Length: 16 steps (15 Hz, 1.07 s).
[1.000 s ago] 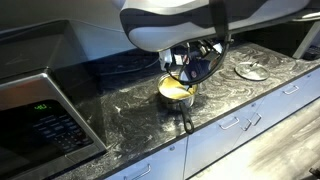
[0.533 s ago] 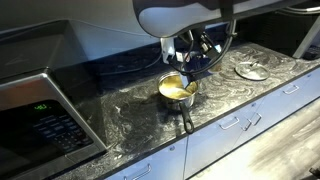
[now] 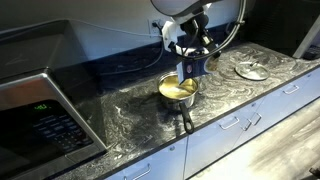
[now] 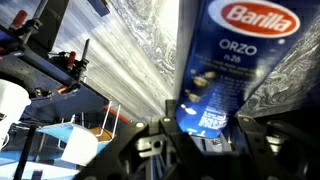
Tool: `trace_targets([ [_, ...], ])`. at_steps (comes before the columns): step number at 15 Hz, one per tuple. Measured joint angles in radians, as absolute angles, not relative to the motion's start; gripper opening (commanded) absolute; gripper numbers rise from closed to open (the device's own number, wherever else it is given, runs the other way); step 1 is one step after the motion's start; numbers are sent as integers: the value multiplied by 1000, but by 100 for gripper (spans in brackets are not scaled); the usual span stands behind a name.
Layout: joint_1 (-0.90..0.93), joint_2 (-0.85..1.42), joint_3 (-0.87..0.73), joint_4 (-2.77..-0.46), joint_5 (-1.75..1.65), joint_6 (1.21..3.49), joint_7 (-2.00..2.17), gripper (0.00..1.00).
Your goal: Pour the contents in the box into the pot
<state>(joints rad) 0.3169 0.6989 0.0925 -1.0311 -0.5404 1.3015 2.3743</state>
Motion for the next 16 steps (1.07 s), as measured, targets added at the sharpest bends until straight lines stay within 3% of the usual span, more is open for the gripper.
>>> trace_targets([
  [16,108,497,83,-1325,-249,1615,2125,20],
])
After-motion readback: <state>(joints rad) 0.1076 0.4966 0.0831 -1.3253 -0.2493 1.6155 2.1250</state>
